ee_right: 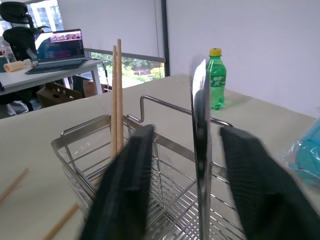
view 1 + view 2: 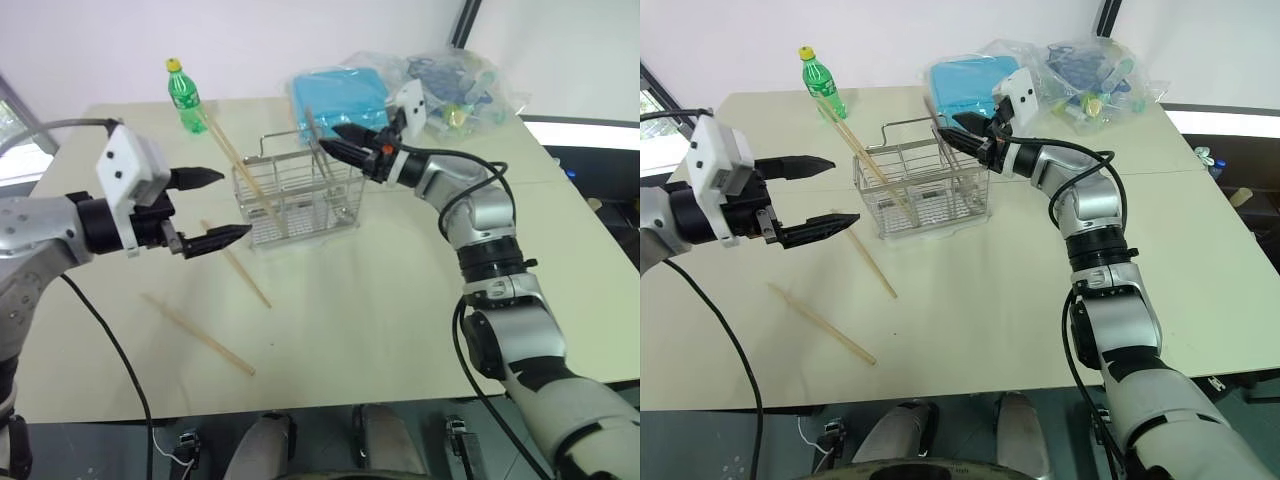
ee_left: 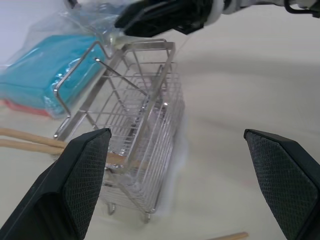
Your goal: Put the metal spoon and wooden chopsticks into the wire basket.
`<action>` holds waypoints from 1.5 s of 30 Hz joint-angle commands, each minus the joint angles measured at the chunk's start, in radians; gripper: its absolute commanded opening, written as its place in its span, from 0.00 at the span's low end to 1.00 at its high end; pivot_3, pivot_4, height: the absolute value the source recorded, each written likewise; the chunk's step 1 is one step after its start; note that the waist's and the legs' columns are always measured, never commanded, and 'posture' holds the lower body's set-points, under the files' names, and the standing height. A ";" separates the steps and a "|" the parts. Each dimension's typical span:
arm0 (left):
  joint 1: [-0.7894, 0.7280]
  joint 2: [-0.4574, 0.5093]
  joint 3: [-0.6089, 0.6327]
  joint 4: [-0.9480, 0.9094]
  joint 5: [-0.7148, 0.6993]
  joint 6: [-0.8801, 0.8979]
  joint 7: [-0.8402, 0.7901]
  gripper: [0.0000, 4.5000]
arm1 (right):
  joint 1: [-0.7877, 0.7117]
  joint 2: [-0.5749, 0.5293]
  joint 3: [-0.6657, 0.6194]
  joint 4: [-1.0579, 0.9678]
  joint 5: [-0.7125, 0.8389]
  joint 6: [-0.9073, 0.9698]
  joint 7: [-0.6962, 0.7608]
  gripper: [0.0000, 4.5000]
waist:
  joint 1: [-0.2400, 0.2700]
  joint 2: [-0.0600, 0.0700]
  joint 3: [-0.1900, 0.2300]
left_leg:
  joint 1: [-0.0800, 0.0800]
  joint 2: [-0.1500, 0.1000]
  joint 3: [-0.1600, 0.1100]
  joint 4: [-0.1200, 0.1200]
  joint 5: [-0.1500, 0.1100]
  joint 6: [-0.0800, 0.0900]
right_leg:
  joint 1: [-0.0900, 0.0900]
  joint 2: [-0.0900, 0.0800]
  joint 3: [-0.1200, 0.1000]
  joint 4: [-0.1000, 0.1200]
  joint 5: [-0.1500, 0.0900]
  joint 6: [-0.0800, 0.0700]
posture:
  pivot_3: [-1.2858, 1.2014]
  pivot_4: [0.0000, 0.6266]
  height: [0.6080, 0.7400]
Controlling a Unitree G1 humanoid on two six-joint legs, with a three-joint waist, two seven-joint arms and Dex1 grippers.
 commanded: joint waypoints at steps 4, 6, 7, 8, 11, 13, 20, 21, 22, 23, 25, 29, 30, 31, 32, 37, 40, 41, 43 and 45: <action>0.026 -0.021 0.090 -0.034 -0.027 0.033 0.074 1.00 | -0.022 -0.008 -0.035 -0.060 0.007 0.003 -0.018 0.97 | 0.001 0.000 0.000 | 0.000 0.000 0.000 0.000 0.000 0.000 | 0.000 0.000 0.000 0.000 0.000 0.000 | 0.52 0.24 0.92; 0.013 -0.046 0.123 -0.028 -0.052 0.059 0.129 1.00 | -0.039 -0.021 -0.050 -0.086 0.025 0.025 -0.017 0.97 | 0.001 0.000 0.000 | 0.000 0.000 0.000 0.000 0.000 0.000 | 0.000 0.000 0.000 0.000 0.000 0.000 | 0.52 0.24 0.92; 0.001 -0.061 0.143 -0.024 -0.069 0.077 0.167 1.00 | -0.046 -0.028 -0.059 -0.104 0.034 0.035 -0.013 0.97 | 0.003 0.000 0.000 | 0.000 0.000 0.000 0.000 0.000 0.000 | 0.000 0.000 0.001 0.000 0.000 0.000 | 0.52 0.24 0.92; -0.017 -0.082 0.168 -0.015 -0.090 0.103 0.221 1.00 | -0.056 -0.038 -0.072 -0.128 0.051 0.050 -0.005 0.97 | 0.004 0.000 0.000 | 0.000 0.000 0.000 0.000 0.000 0.000 | 0.000 0.000 0.000 0.000 0.000 0.000 | 0.52 0.24 0.92; -0.086 -0.149 0.235 0.007 -0.134 0.204 0.435 1.00 | -0.074 -0.086 -0.114 -0.221 0.149 0.150 0.059 0.97 | 0.008 0.000 0.000 | -0.001 0.000 0.000 0.001 0.000 0.000 | 0.000 0.000 0.000 0.000 0.000 0.000 | 0.52 0.24 0.92; -0.157 -0.215 0.280 0.022 -0.163 0.317 0.644 1.00 | -0.052 -0.142 -0.122 -0.322 0.227 0.230 0.147 0.97 | 0.009 -0.001 -0.001 | 0.000 0.000 -0.001 0.001 0.000 0.000 | 0.001 0.000 0.000 0.000 0.000 0.000 | 0.52 0.24 0.92; -0.443 -0.609 0.581 0.044 0.119 0.888 1.357 1.00 | 0.169 -0.383 -0.077 -0.678 0.418 0.421 0.434 0.97 | 0.011 -0.012 -0.007 | 0.000 -0.001 -0.001 0.005 -0.002 0.004 | 0.003 0.000 -0.002 0.000 0.000 0.001 | 0.52 0.24 0.92; -0.451 -0.664 0.614 0.038 0.144 0.901 1.429 1.00 | 0.199 -0.404 -0.076 -0.707 0.437 0.443 0.448 0.97 | 0.009 -0.012 -0.007 | -0.001 -0.001 -0.001 0.006 -0.002 0.004 | 0.004 -0.001 -0.002 0.000 0.000 0.002 | 0.52 0.24 0.92; -0.457 -0.725 0.640 0.028 0.158 0.901 1.492 1.00 | 0.227 -0.420 -0.073 -0.727 0.446 0.458 0.450 0.97 | 0.009 -0.012 -0.007 | 0.000 -0.001 0.000 0.007 -0.002 0.002 | 0.003 -0.001 -0.001 0.000 0.000 0.002 | 0.52 0.24 0.92; -0.455 -0.790 0.644 0.016 0.164 0.901 1.544 1.00 | 0.257 -0.427 -0.069 -0.741 0.448 0.468 0.440 0.97 | 0.010 -0.012 -0.007 | 0.000 -0.001 0.001 0.008 -0.003 -0.001 | 0.003 -0.001 -0.001 0.000 0.000 0.002 | 0.52 0.24 0.92; -0.452 -0.879 0.647 0.006 0.165 0.901 1.621 1.00 | 0.293 -0.426 -0.066 -0.761 0.452 0.483 0.411 0.97 | 0.016 -0.014 -0.007 | -0.001 0.000 0.001 0.011 -0.003 -0.002 | 0.003 0.000 -0.001 0.000 0.000 0.002 | 0.52 0.24 0.92; -0.424 -0.975 0.670 0.016 0.162 0.901 1.743 1.00 | 0.328 -0.399 -0.072 -0.802 0.485 0.514 0.352 0.97 | 0.028 -0.016 -0.007 | -0.002 0.000 0.002 0.014 -0.004 -0.002 | 0.002 0.000 -0.001 0.001 0.000 0.002 | 0.52 0.24 0.92; -0.408 -0.985 0.668 0.024 0.164 0.901 1.766 1.00 | 0.340 -0.389 -0.074 -0.815 0.494 0.521 0.332 0.97 | 0.032 -0.016 -0.007 | -0.001 0.000 0.002 0.014 -0.005 -0.002 | 0.003 0.000 -0.001 0.001 0.000 0.002 | 0.52 0.24 0.92; -0.395 -0.990 0.665 0.033 0.164 0.901 1.786 1.00 | 0.353 -0.380 -0.075 -0.827 0.500 0.526 0.310 0.97 | 0.033 -0.016 -0.007 | -0.001 0.000 0.003 0.014 -0.005 -0.002 | 0.003 0.000 -0.001 0.000 0.000 0.002 | 0.52 0.24 0.92; -0.382 -0.987 0.657 0.043 0.157 0.901 1.799 1.00 | 0.364 -0.373 -0.076 -0.838 0.506 0.531 0.293 0.97 | 0.035 -0.016 -0.007 | -0.001 0.000 0.003 0.014 -0.005 -0.002 | 0.003 0.000 -0.001 0.001 0.000 0.002 | 0.52 0.24 0.92; -0.350 -0.967 0.645 0.089 0.115 0.901 1.842 1.00 | 0.405 -0.360 -0.088 -0.884 0.537 0.545 0.226 0.97 | 0.043 -0.018 -0.007 | -0.002 -0.001 0.002 0.015 -0.005 -0.002 | 0.003 0.000 -0.001 0.001 0.000 0.002 | 0.52 0.24 0.92; -0.345 -0.953 0.631 0.156 0.079 0.901 1.844 1.00 | 0.423 -0.351 -0.103 -0.909 0.564 0.551 0.176 0.97 | 0.052 -0.018 -0.007 | -0.002 -0.001 0.002 0.015 -0.005 -0.002 | 0.003 0.000 -0.001 0.001 0.000 0.002 | 0.52 0.24 0.92; -0.352 -0.955 0.629 0.189 0.065 0.901 1.839 1.00 | 0.428 -0.347 -0.108 -0.916 0.572 0.552 0.157 0.97 | 0.054 -0.018 -0.007 | -0.001 -0.001 0.002 0.015 -0.005 -0.002 | 0.003 0.000 -0.001 0.001 0.000 0.002 | 0.52 0.24 0.92; -0.363 -0.961 0.627 0.237 0.040 0.901 1.849 1.00 | 0.434 -0.341 -0.114 -0.927 0.583 0.551 0.126 0.97 | 0.060 -0.018 -0.007 | -0.001 -0.001 0.002 0.015 -0.005 -0.002 | 0.003 0.000 -0.001 0.001 0.000 0.002 | 0.52 0.24 0.92; -0.369 -0.962 0.620 0.257 0.017 0.901 1.869 1.00 | 0.439 -0.340 -0.115 -0.934 0.589 0.550 0.106 0.97 | 0.062 -0.018 -0.007 | -0.002 -0.001 0.003 0.015 -0.005 -0.002 | 0.003 0.000 -0.001 0.001 0.000 0.002 | 0.52 0.24 0.92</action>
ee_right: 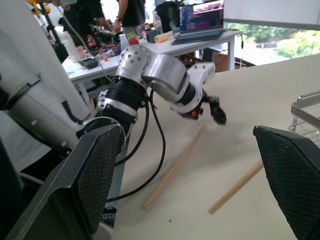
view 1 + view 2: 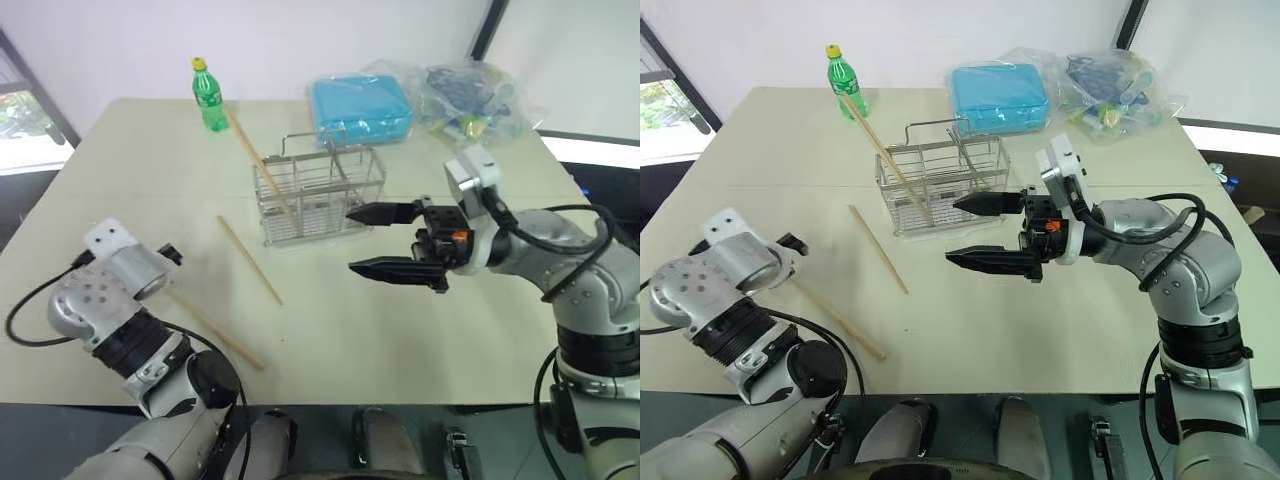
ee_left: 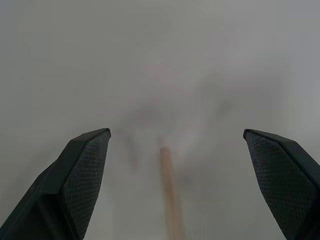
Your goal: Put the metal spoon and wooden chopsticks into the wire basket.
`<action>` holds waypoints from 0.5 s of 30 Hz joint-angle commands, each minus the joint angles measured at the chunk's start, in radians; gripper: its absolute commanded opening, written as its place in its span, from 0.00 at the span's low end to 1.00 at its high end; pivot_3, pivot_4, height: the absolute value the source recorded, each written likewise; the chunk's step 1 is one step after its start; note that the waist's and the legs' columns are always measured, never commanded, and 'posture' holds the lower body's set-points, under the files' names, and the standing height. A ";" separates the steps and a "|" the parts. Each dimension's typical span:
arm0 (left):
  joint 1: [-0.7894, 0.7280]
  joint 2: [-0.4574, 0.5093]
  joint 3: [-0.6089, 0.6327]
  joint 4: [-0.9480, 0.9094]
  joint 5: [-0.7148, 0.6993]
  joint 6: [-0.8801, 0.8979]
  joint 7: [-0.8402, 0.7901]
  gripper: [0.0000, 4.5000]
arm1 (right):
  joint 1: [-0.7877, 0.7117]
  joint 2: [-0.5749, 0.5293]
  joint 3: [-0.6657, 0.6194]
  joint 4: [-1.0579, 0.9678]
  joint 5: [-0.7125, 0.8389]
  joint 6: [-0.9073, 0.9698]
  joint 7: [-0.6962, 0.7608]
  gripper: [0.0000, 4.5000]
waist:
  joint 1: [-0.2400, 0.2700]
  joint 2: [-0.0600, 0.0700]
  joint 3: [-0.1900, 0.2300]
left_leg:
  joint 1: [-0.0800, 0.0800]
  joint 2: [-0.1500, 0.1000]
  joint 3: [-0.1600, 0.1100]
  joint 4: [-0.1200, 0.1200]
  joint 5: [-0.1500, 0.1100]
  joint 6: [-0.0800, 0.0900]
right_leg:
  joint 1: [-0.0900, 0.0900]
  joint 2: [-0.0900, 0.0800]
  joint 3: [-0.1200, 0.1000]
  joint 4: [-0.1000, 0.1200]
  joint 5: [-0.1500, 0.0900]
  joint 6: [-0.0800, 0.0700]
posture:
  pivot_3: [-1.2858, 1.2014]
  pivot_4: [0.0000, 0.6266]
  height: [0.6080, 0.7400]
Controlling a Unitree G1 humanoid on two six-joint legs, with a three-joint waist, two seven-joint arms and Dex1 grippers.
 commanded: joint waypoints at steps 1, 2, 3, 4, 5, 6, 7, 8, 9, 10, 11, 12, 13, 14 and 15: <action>-0.025 0.002 -0.030 0.022 -0.053 0.008 0.034 1.00 | 0.000 0.002 -0.032 -0.038 0.031 -0.006 -0.037 0.97 | 0.002 0.000 0.000 | 0.000 0.000 0.000 0.000 0.000 0.000 | 0.000 0.000 0.000 0.000 0.000 0.000 | 0.52 0.24 0.92; -0.033 0.002 -0.029 0.021 -0.064 0.008 0.051 1.00 | 0.004 0.000 -0.031 -0.043 0.033 -0.008 -0.042 0.97 | 0.002 0.000 0.000 | 0.000 0.000 0.000 0.000 0.000 0.000 | 0.000 0.000 0.000 0.000 0.000 0.000 | 0.52 0.24 0.92; -0.038 0.003 -0.028 0.020 -0.075 0.008 0.066 1.00 | 0.007 -0.002 -0.031 -0.046 0.035 -0.009 -0.045 0.97 | 0.002 0.000 0.000 | 0.000 0.000 0.000 0.000 0.000 0.000 | 0.000 0.000 0.000 0.000 0.000 0.000 | 0.52 0.24 0.92; -0.045 0.004 -0.025 0.020 -0.088 0.008 0.085 1.00 | 0.010 -0.004 -0.032 -0.051 0.039 -0.010 -0.049 0.97 | 0.002 0.000 0.000 | 0.000 0.000 0.000 0.000 0.000 0.000 | 0.000 0.000 0.000 0.000 0.000 0.000 | 0.52 0.24 0.92; -0.048 0.009 -0.022 0.022 -0.099 0.008 0.105 1.00 | 0.015 -0.004 -0.032 -0.056 0.041 -0.013 -0.053 0.97 | 0.001 0.000 0.000 | 0.000 0.000 0.000 0.000 0.000 0.000 | 0.000 0.000 0.000 0.000 0.000 0.000 | 0.52 0.24 0.92; -0.049 0.013 -0.020 0.025 -0.111 0.008 0.122 1.00 | 0.018 -0.005 -0.031 -0.060 0.042 -0.015 -0.057 0.97 | 0.001 0.000 0.000 | 0.000 0.000 0.000 0.000 0.000 0.000 | 0.000 0.000 0.000 0.000 0.000 0.000 | 0.52 0.24 0.92; -0.047 0.017 -0.019 0.029 -0.125 0.008 0.139 1.00 | 0.022 -0.004 -0.030 -0.063 0.040 -0.019 -0.060 0.97 | 0.001 0.000 0.000 | 0.000 0.000 0.000 0.000 0.000 0.000 | 0.000 0.000 0.000 0.000 0.000 0.000 | 0.52 0.24 0.92; -0.043 0.021 -0.020 0.033 -0.141 0.008 0.154 1.00 | 0.024 -0.003 -0.029 -0.065 0.039 -0.023 -0.064 0.97 | 0.000 0.000 0.000 | 0.000 0.000 0.000 0.000 0.000 0.000 | 0.000 0.000 0.000 0.000 0.000 0.000 | 0.52 0.24 0.92; -0.041 0.024 -0.021 0.037 -0.157 0.008 0.167 1.00 | 0.025 -0.002 -0.028 -0.066 0.039 -0.025 -0.067 0.97 | 0.000 0.000 0.000 | 0.000 0.000 0.000 0.000 0.000 0.000 | 0.000 0.000 0.000 0.000 0.000 0.000 | 0.52 0.24 0.92; -0.039 0.020 -0.018 0.038 -0.174 0.008 0.186 1.00 | 0.027 0.000 -0.029 -0.066 0.039 -0.029 -0.073 0.97 | 0.000 0.000 0.000 | 0.000 0.000 0.000 0.000 0.000 0.000 | 0.000 0.000 0.000 0.000 0.000 0.000 | 0.52 0.24 0.92; -0.037 0.018 -0.016 0.040 -0.193 0.008 0.202 1.00 | 0.028 0.003 -0.029 -0.067 0.039 -0.031 -0.080 0.97 | 0.000 0.000 0.000 | 0.000 0.000 0.000 0.000 0.000 0.000 | 0.000 0.000 0.000 0.000 0.000 0.000 | 0.52 0.24 0.92; -0.034 0.013 -0.014 0.039 -0.214 0.008 0.219 1.00 | 0.030 0.005 -0.029 -0.067 0.039 -0.034 -0.085 0.97 | 0.001 0.000 0.000 | 0.000 0.000 0.000 0.000 0.000 0.000 | 0.000 0.000 0.000 0.000 0.000 0.000 | 0.52 0.24 0.92; -0.032 0.008 -0.012 0.040 -0.235 0.008 0.239 0.94 | 0.031 0.006 -0.029 -0.067 0.038 -0.036 -0.089 0.98 | 0.001 0.000 0.000 | 0.000 0.000 0.000 0.000 0.000 0.000 | 0.000 0.000 0.000 0.000 0.000 0.000 | 0.52 0.24 0.92; -0.030 0.003 -0.009 0.038 -0.255 0.008 0.259 0.88 | 0.033 0.005 -0.028 -0.067 0.038 -0.037 -0.091 0.99 | 0.001 0.000 0.000 | 0.000 0.000 0.000 0.000 0.000 0.000 | 0.000 0.000 0.000 0.000 0.000 0.000 | 0.52 0.24 0.92; -0.027 0.001 -0.008 0.037 -0.275 0.008 0.279 0.81 | 0.035 0.004 -0.028 -0.067 0.037 -0.039 -0.092 0.99 | 0.001 0.000 0.000 | 0.000 0.000 0.000 0.000 0.000 0.000 | 0.000 0.000 0.000 0.000 0.000 0.000 | 0.52 0.24 0.92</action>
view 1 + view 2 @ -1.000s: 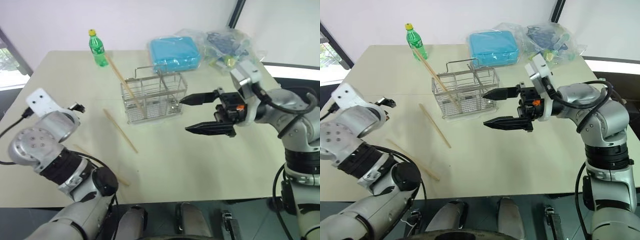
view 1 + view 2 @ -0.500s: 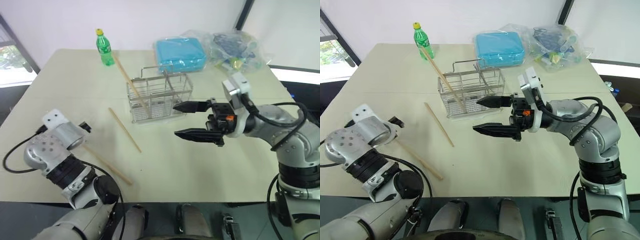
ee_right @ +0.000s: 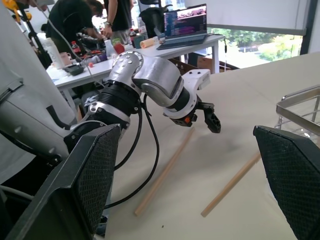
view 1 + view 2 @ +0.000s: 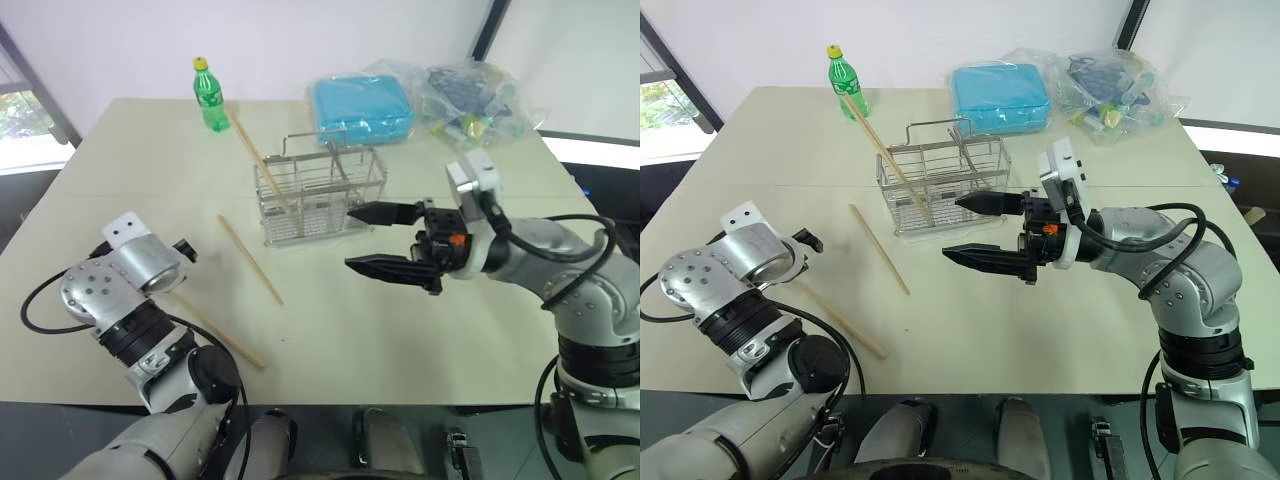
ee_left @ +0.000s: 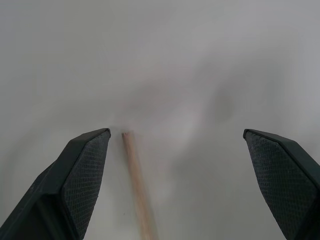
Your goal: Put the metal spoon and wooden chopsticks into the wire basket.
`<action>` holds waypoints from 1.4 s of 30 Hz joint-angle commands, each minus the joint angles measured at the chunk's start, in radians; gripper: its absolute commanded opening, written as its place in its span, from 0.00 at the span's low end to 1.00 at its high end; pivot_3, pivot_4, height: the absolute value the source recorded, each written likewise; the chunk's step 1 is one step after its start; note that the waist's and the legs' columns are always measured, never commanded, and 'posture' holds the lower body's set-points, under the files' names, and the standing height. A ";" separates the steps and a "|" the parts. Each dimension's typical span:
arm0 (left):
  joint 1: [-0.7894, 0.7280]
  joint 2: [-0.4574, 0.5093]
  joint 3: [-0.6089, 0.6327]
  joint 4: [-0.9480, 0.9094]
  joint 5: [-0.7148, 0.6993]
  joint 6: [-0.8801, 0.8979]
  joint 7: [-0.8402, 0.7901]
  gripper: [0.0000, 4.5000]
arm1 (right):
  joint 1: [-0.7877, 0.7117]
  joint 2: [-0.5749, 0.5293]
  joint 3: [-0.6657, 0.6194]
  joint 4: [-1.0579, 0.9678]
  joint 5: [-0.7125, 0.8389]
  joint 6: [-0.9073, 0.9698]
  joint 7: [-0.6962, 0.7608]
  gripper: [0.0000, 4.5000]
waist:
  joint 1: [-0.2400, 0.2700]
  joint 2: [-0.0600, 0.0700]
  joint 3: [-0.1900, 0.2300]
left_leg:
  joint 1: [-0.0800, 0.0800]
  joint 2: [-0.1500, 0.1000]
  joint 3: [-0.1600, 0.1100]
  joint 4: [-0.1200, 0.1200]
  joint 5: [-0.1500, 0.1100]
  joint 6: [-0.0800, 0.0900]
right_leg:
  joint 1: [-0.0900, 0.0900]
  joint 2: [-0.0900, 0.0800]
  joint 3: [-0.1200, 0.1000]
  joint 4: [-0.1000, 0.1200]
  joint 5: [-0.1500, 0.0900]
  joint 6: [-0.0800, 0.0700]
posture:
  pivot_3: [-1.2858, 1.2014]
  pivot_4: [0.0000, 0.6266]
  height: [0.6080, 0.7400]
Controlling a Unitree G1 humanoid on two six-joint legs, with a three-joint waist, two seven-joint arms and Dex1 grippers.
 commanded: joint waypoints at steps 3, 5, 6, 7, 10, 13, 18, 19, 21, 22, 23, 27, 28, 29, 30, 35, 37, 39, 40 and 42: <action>0.000 -0.001 0.008 -0.018 -0.128 0.008 0.109 0.48 | -0.001 0.001 -0.017 -0.027 0.008 -0.033 -0.005 0.99 | 0.000 0.000 0.000 | 0.000 0.000 0.000 0.000 0.000 0.000 | 0.000 0.000 0.000 0.000 0.000 0.000 | 0.52 0.24 0.92; 0.000 -0.002 0.014 -0.015 -0.165 0.008 0.148 0.48 | -0.005 -0.001 -0.015 -0.017 0.000 -0.039 -0.008 0.99 | 0.000 0.000 0.000 | 0.000 0.000 0.000 0.000 0.000 0.000 | 0.000 0.000 0.000 0.000 0.000 0.000 | 0.52 0.24 0.92; 0.001 -0.002 0.018 -0.013 -0.181 0.008 0.165 0.48 | -0.010 -0.001 -0.014 -0.011 -0.004 -0.042 -0.010 0.99 | 0.000 0.000 0.000 | 0.000 0.000 0.000 0.000 0.000 0.000 | 0.000 0.000 0.000 0.000 0.000 0.000 | 0.52 0.24 0.92; 0.001 -0.001 0.020 -0.010 -0.196 0.008 0.181 0.48 | -0.014 -0.001 -0.012 -0.005 -0.007 -0.044 -0.011 0.99 | 0.000 0.000 0.000 | 0.000 0.000 0.000 0.000 0.000 0.000 | 0.000 0.000 0.000 0.000 0.000 0.000 | 0.52 0.24 0.92; 0.000 0.007 0.026 0.003 -0.234 0.008 0.213 0.42 | -0.028 0.001 -0.009 0.008 -0.014 -0.046 -0.016 0.99 | 0.000 0.000 0.000 | 0.000 0.000 0.000 0.000 0.000 0.000 | 0.000 0.000 0.000 0.000 0.000 0.000 | 0.52 0.24 0.92; -0.002 0.012 0.031 0.012 -0.259 0.008 0.236 0.15 | -0.035 -0.001 -0.007 0.018 -0.020 -0.048 -0.018 0.99 | 0.001 0.000 0.000 | 0.000 0.000 0.000 0.000 0.000 0.000 | 0.000 0.000 0.000 0.000 0.000 0.000 | 0.52 0.24 0.92; -0.014 0.032 0.037 0.023 -0.286 0.008 0.252 0.05 | -0.036 0.000 -0.005 0.021 -0.027 -0.049 -0.017 0.99 | 0.001 0.000 0.000 | 0.000 0.000 0.000 0.000 0.000 0.000 | 0.000 0.000 0.000 0.000 0.000 0.000 | 0.52 0.24 0.92; -0.014 0.042 0.033 0.027 -0.286 0.008 0.245 0.05 | -0.037 0.001 -0.003 0.021 -0.031 -0.051 -0.018 0.99 | 0.000 0.000 0.000 | 0.000 0.000 0.000 0.000 0.000 0.000 | 0.000 0.000 0.000 0.000 0.000 0.000 | 0.52 0.24 0.92; -0.023 0.052 0.033 0.032 -0.287 0.008 0.245 0.05 | -0.037 0.004 0.001 0.022 -0.036 -0.053 -0.019 0.99 | 0.000 0.000 0.000 | 0.000 0.000 0.000 -0.001 0.000 0.000 | -0.001 0.000 0.001 0.000 0.000 0.000 | 0.52 0.24 0.92; -0.030 0.056 0.032 0.033 -0.291 0.008 0.249 0.05 | -0.037 0.005 0.001 0.021 -0.037 -0.053 -0.020 0.99 | 0.000 0.000 0.000 | 0.000 0.000 0.000 -0.001 0.000 0.000 | -0.001 0.000 0.001 0.000 0.000 0.000 | 0.52 0.24 0.92; -0.036 0.058 0.031 0.032 -0.295 0.008 0.253 0.05 | -0.035 0.006 0.002 0.020 -0.038 -0.054 -0.020 0.99 | 0.000 0.000 0.000 | 0.000 0.000 0.000 -0.001 0.000 0.000 | -0.001 0.000 0.001 0.000 0.000 0.000 | 0.52 0.24 0.92; -0.060 0.070 0.018 0.012 -0.312 0.008 0.279 0.16 | -0.029 0.010 0.003 0.017 -0.040 -0.059 -0.021 0.99 | 0.001 -0.001 0.000 | 0.000 0.000 0.000 0.000 0.000 0.000 | -0.001 0.000 0.001 0.000 0.000 0.000 | 0.52 0.24 0.92; -0.066 0.069 0.016 0.010 -0.320 0.008 0.290 0.21 | -0.030 0.011 0.003 0.019 -0.040 -0.060 -0.023 0.99 | 0.001 -0.001 0.000 | 0.000 0.000 0.000 0.000 0.000 0.000 | -0.001 0.000 0.001 0.000 0.000 0.000 | 0.52 0.24 0.92; -0.074 0.067 0.014 0.009 -0.329 0.008 0.305 0.32 | -0.029 0.013 0.004 0.020 -0.041 -0.061 -0.024 0.99 | 0.001 -0.001 0.000 | 0.000 0.000 0.000 0.000 0.000 0.000 | -0.001 0.000 0.001 0.000 0.000 0.000 | 0.52 0.24 0.92; -0.080 0.066 0.014 0.008 -0.338 0.008 0.319 0.43 | -0.028 0.014 0.005 0.019 -0.042 -0.063 -0.025 0.99 | 0.001 -0.001 0.000 | 0.000 0.000 0.000 0.000 0.000 0.000 | -0.001 0.000 0.001 0.000 0.000 0.000 | 0.52 0.24 0.92; -0.072 0.048 0.016 -0.019 -0.386 0.008 0.379 0.77 | -0.026 0.017 0.007 0.020 -0.046 -0.068 -0.023 0.99 | 0.000 -0.001 0.000 | 0.000 0.000 0.000 -0.001 0.000 0.000 | -0.001 0.000 0.001 0.000 0.000 0.000 | 0.52 0.24 0.92; -0.047 0.037 0.014 -0.039 -0.391 0.008 0.380 0.77 | -0.026 0.019 0.008 0.020 -0.046 -0.070 -0.024 0.99 | 0.000 -0.001 0.000 | 0.000 0.000 0.000 -0.001 0.000 0.000 | -0.001 0.000 0.001 0.000 0.000 0.000 | 0.52 0.24 0.92; -0.028 0.029 0.015 -0.055 -0.391 0.008 0.380 0.77 | -0.026 0.021 0.009 0.019 -0.046 -0.070 -0.026 0.99 | 0.000 -0.001 0.000 | 0.000 0.000 0.000 -0.001 0.000 0.000 | -0.001 0.000 0.001 0.000 0.000 0.000 | 0.52 0.24 0.92; -0.015 0.024 0.016 -0.064 -0.390 0.008 0.380 0.77 | -0.026 0.021 0.008 0.020 -0.046 -0.071 -0.026 0.99 | 0.000 -0.001 0.000 | 0.001 0.000 0.000 -0.001 0.000 0.000 | -0.001 0.000 0.001 0.000 0.000 0.000 | 0.52 0.24 0.92; 0.013 0.016 0.017 -0.085 -0.387 0.008 0.380 0.77 | -0.023 0.020 0.007 0.020 -0.046 -0.070 -0.027 0.99 | 0.001 -0.001 0.000 | 0.000 0.000 0.000 -0.001 0.000 0.000 | -0.001 0.000 0.001 0.000 0.000 0.000 | 0.52 0.24 0.92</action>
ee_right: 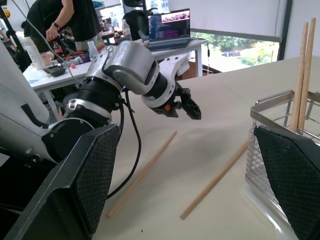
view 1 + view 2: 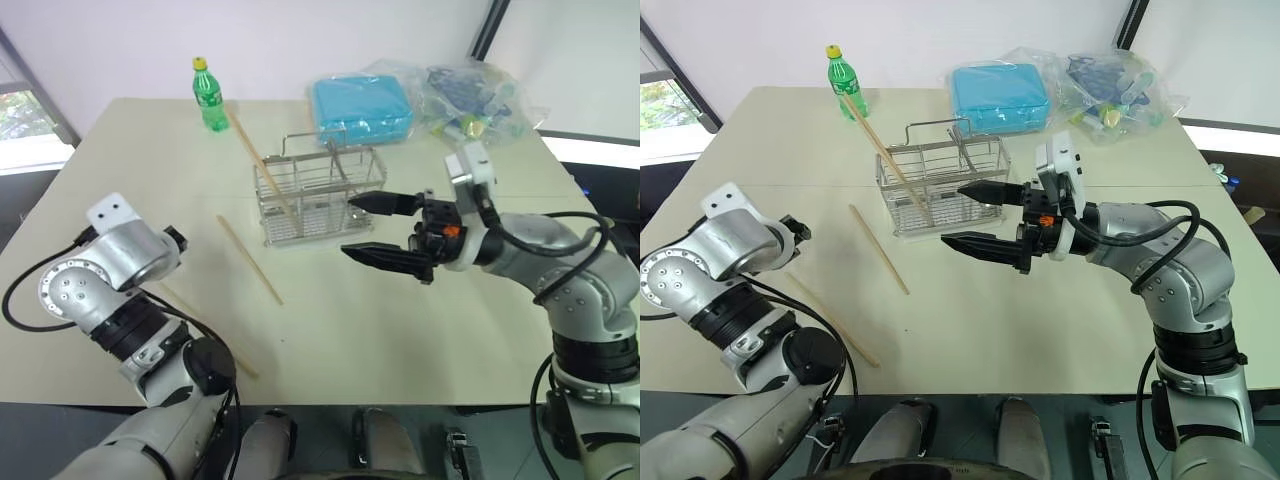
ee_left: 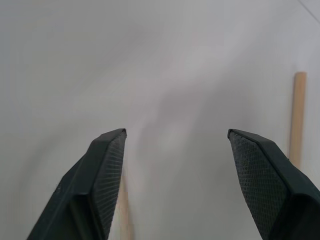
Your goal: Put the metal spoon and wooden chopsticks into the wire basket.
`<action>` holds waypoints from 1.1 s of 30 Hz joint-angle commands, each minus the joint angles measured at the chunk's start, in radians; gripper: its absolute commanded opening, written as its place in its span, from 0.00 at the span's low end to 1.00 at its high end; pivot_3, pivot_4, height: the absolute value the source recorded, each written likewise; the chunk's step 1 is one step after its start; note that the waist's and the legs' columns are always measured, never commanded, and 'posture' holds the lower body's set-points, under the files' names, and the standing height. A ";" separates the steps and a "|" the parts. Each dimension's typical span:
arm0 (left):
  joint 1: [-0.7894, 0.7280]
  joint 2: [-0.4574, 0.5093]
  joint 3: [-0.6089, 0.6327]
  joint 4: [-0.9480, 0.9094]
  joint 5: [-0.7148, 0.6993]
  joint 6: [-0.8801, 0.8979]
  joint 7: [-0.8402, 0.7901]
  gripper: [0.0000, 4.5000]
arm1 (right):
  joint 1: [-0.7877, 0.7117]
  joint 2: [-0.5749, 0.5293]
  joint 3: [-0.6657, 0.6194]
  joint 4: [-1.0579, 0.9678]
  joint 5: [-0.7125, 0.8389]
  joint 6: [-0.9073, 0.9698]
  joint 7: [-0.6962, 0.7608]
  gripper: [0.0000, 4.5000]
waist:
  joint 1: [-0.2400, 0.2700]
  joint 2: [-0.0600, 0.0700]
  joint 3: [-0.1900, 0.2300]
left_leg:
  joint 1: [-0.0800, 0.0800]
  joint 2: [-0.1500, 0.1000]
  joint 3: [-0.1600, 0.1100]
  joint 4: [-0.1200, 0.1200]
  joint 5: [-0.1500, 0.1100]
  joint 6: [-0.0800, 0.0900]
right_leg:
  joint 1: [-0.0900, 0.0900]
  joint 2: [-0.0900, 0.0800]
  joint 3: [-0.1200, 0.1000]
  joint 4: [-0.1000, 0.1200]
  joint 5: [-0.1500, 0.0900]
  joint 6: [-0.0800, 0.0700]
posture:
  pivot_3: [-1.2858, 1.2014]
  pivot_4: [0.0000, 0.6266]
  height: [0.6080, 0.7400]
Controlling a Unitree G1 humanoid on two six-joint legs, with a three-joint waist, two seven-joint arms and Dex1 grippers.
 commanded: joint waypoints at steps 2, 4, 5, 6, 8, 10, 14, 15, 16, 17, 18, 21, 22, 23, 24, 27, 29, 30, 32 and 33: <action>0.033 -0.005 -0.002 -0.067 -0.012 0.008 0.057 0.77 | -0.004 0.001 -0.013 -0.007 0.002 -0.016 -0.001 0.99 | 0.000 0.000 0.000 | 0.000 0.000 0.000 0.000 0.000 0.000 | 0.000 0.000 0.000 0.000 0.000 0.000 | 0.52 0.24 0.92; 0.043 -0.010 0.001 -0.073 -0.011 0.008 0.057 0.77 | -0.004 0.001 -0.014 -0.007 0.005 -0.014 -0.004 0.99 | 0.001 0.000 0.000 | 0.000 0.000 0.000 0.000 0.000 0.000 | 0.000 0.000 0.000 0.000 0.000 0.000 | 0.52 0.24 0.92; 0.052 -0.014 0.002 -0.071 -0.010 0.008 0.057 0.77 | -0.003 0.001 -0.014 -0.008 0.004 -0.013 -0.006 0.99 | 0.002 0.000 0.000 | 0.000 0.000 0.000 0.000 0.000 0.000 | 0.000 0.000 0.000 0.000 0.000 0.000 | 0.52 0.24 0.92; 0.059 -0.024 0.007 -0.071 -0.006 0.008 0.057 0.77 | -0.002 0.002 -0.013 -0.008 0.003 -0.013 -0.007 0.99 | 0.001 0.000 0.000 | 0.000 0.000 0.000 0.000 0.000 0.000 | 0.000 0.000 0.000 0.000 0.000 0.000 | 0.52 0.24 0.92; 0.068 -0.034 0.011 -0.070 -0.003 0.008 0.057 0.77 | -0.003 0.003 -0.011 -0.009 0.002 -0.014 -0.011 0.99 | 0.001 0.000 0.000 | 0.000 0.000 0.000 0.000 0.000 0.000 | 0.000 0.000 0.000 0.000 0.000 0.000 | 0.52 0.24 0.92; 0.082 -0.042 0.011 -0.059 0.001 0.008 0.057 0.77 | -0.006 0.006 -0.012 -0.008 0.003 -0.013 -0.018 0.99 | 0.001 0.000 0.000 | 0.000 0.000 0.000 0.000 0.000 0.000 | 0.000 0.000 0.000 0.000 0.000 0.000 | 0.52 0.24 0.92; 0.115 -0.045 0.011 -0.027 0.004 0.008 0.057 0.77 | -0.014 0.008 -0.015 -0.003 0.004 -0.011 -0.031 0.99 | 0.000 0.000 0.000 | 0.000 0.000 0.000 0.000 0.000 0.000 | 0.000 0.000 0.000 0.000 0.000 0.000 | 0.52 0.24 0.92; 0.120 -0.046 0.011 -0.022 0.003 0.008 0.057 0.77 | -0.014 0.008 -0.015 -0.002 0.004 -0.011 -0.033 0.99 | 0.001 0.000 0.000 | 0.000 0.000 0.000 0.000 0.000 0.000 | 0.000 0.000 0.000 0.000 0.000 0.000 | 0.52 0.24 0.92; 0.122 -0.046 0.011 -0.017 0.002 0.008 0.057 0.77 | -0.014 0.008 -0.015 -0.001 0.003 -0.011 -0.035 0.99 | 0.001 0.000 0.000 | 0.000 0.000 0.000 0.000 0.000 0.000 | 0.000 0.000 0.000 0.000 0.000 0.000 | 0.52 0.24 0.92; 0.123 -0.046 0.013 -0.014 0.002 0.008 0.057 0.77 | -0.014 0.007 -0.014 -0.001 0.003 -0.011 -0.037 0.99 | 0.001 0.000 0.000 | 0.000 0.000 0.000 0.000 0.000 0.000 | 0.000 0.000 0.000 0.000 0.000 0.000 | 0.52 0.24 0.92; 0.121 -0.046 0.015 -0.012 0.003 0.008 0.057 0.77 | -0.016 0.007 -0.014 -0.001 0.003 -0.011 -0.038 0.99 | 0.001 0.000 0.000 | 0.000 0.000 0.000 0.000 0.000 0.000 | 0.000 0.000 0.000 0.000 0.000 0.000 | 0.52 0.24 0.92; 0.110 -0.044 0.020 -0.008 0.003 0.008 0.054 0.59 | -0.016 0.005 -0.013 -0.004 0.003 -0.011 -0.041 0.99 | 0.001 0.000 0.000 | 0.000 0.000 0.000 -0.001 0.000 0.000 | 0.000 0.000 0.000 0.000 0.000 0.000 | 0.52 0.24 0.92; 0.104 -0.044 0.021 -0.005 0.005 0.008 0.053 0.49 | -0.014 0.004 -0.013 -0.004 0.002 -0.012 -0.042 0.99 | 0.001 0.000 0.000 | 0.000 0.000 0.000 -0.001 0.000 0.000 | 0.000 0.000 0.000 0.000 0.000 0.000 | 0.52 0.24 0.92; 0.098 -0.044 0.024 -0.002 0.007 0.008 0.052 0.38 | -0.012 0.003 -0.014 -0.006 0.002 -0.011 -0.042 0.99 | 0.003 0.000 0.000 | 0.000 0.000 0.000 -0.001 0.000 0.000 | 0.000 0.000 0.000 0.000 0.000 0.000 | 0.52 0.24 0.92; 0.095 -0.043 0.026 -0.001 0.008 0.008 0.051 0.28 | -0.009 0.001 -0.015 -0.007 0.003 -0.011 -0.042 0.99 | 0.005 0.000 0.000 | 0.000 0.000 0.000 -0.001 0.000 0.000 | 0.001 0.000 0.000 0.000 0.000 0.000 | 0.52 0.24 0.92; 0.085 -0.042 0.030 0.007 0.014 0.008 0.050 0.02 | -0.005 -0.004 -0.016 -0.009 0.004 -0.011 -0.039 0.99 | 0.008 0.000 0.000 | 0.000 -0.001 0.000 0.000 0.000 0.000 | 0.001 -0.001 0.000 -0.001 0.000 0.000 | 0.52 0.24 0.92; 0.078 -0.040 0.033 0.010 0.019 0.008 0.048 0.02 | -0.005 -0.007 -0.017 -0.009 0.004 -0.011 -0.037 0.99 | 0.008 0.000 0.000 | 0.000 -0.001 0.000 0.000 0.000 0.000 | 0.001 -0.001 0.000 -0.001 0.000 0.000 | 0.52 0.24 0.92; 0.075 -0.039 0.034 0.011 0.022 0.008 0.048 0.02 | -0.005 -0.008 -0.017 -0.008 0.003 -0.012 -0.036 0.99 | 0.007 0.000 0.000 | 0.000 -0.001 0.000 0.000 0.000 0.000 | 0.001 -0.001 0.000 -0.001 0.000 0.000 | 0.52 0.24 0.92; 0.067 -0.035 0.037 0.016 0.026 0.008 0.047 0.02 | -0.009 -0.010 -0.016 -0.002 0.001 -0.012 -0.033 0.99 | 0.006 0.000 0.000 | 0.000 -0.001 0.000 0.000 0.000 0.000 | 0.001 -0.001 0.000 -0.001 0.000 0.000 | 0.52 0.24 0.92; 0.063 -0.033 0.040 0.017 0.030 0.008 0.048 0.02 | -0.012 -0.012 -0.016 0.000 0.000 -0.012 -0.031 0.99 | 0.005 0.000 0.000 | 0.000 -0.001 0.000 0.000 0.000 0.000 | 0.001 -0.001 0.000 -0.001 0.000 0.000 | 0.52 0.24 0.92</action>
